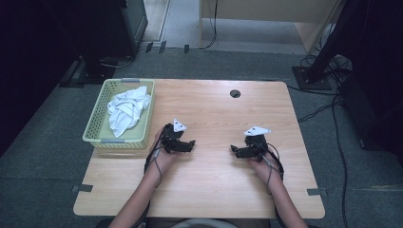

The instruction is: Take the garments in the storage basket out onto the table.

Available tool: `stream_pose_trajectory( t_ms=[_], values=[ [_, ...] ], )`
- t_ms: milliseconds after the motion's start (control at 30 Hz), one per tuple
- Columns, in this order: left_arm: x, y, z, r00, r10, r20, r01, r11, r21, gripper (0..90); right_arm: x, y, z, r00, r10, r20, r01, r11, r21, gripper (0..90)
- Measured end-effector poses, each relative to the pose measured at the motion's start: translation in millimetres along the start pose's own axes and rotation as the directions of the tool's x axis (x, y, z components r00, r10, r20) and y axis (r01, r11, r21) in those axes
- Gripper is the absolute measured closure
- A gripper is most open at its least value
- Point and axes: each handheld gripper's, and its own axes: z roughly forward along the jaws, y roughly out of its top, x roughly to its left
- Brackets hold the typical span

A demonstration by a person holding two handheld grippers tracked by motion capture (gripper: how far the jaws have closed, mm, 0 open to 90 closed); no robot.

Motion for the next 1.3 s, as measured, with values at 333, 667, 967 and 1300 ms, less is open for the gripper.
stream_pose_trajectory(
  t_ms=[333, 667, 967, 1300],
  values=[
    [-0.6, -0.4, 2.3, 1.0000, 0.000, 0.002, 0.000, 1.0000, 0.006, 9.5, 1.1, 0.8, 1.3, 0.9999, -0.011, -0.014, 0.011, 1.000, 0.010, 8.0],
    [0.9, -0.1, 2.4, 1.0000, 0.006, 0.006, -0.006, 1.0000, 0.007, 9.5, 1.6, 1.0, 1.5, 0.9999, -0.005, -0.009, 0.006, 1.000, 0.009, 8.1],
    [2.3, 1.1, 3.9, 0.9999, 0.008, 0.012, -0.008, 1.0000, 0.005, 9.4, 1.6, 1.2, 1.7, 1.0000, -0.001, -0.004, 0.001, 1.000, 0.007, 8.5],
    [4.8, 2.0, 4.6, 0.9997, 0.017, 0.018, -0.017, 0.9998, 0.007, 9.4, 1.5, 1.2, 1.8, 1.0000, -0.002, -0.003, 0.002, 1.000, 0.007, 8.5]
  ],
)
